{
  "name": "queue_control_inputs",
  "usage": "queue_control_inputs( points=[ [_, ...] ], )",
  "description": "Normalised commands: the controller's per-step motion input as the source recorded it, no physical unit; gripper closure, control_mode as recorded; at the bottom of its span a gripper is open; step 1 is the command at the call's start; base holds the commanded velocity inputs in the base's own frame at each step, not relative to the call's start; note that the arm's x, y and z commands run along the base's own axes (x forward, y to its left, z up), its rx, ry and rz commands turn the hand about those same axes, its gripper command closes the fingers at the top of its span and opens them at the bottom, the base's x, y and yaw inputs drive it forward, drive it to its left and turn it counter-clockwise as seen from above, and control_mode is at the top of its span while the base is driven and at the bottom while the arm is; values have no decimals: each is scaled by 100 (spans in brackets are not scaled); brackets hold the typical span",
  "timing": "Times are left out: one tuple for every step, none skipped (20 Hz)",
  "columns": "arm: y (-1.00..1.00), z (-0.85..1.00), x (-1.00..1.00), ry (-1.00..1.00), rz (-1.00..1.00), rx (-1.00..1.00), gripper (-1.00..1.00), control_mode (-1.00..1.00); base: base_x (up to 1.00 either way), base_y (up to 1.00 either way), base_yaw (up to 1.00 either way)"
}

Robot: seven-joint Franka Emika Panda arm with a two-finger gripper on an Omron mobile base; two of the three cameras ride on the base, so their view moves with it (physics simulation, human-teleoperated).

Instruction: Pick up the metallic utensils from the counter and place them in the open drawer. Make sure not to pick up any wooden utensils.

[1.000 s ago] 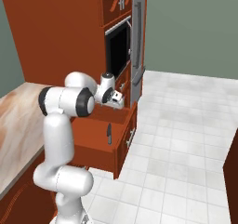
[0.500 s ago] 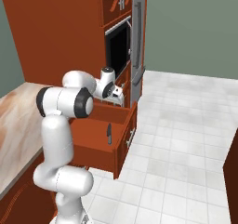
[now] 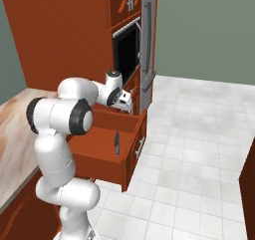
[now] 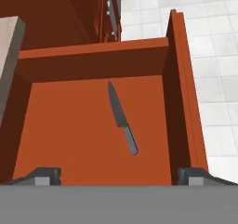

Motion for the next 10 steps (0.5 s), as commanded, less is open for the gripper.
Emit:
queue_control_inputs(
  points=[
    [-1,0,-100,-25,0,0,-100,-100,0,0,0],
    [0,0,-100,-22,0,0,-100,-100,0,0,0],
    [0,0,-100,-17,0,0,-100,-100,0,0,0],
    [0,0,-100,-17,0,-1,-100,-100,0,0,0],
    [0,0,-100,-15,0,-3,-100,-100,0,0,0],
    [0,0,-100,-12,-1,-7,-100,-100,0,0,0],
    [0,0,-100,-9,-2,-9,-100,-100,0,0,0],
    [0,0,-100,-5,-3,-9,-100,-100,0,0,0],
    [0,0,-100,0,-3,-7,-100,-100,0,0,0],
    [0,4,-100,0,-1,-5,-100,-100,0,0,0]
  ],
)
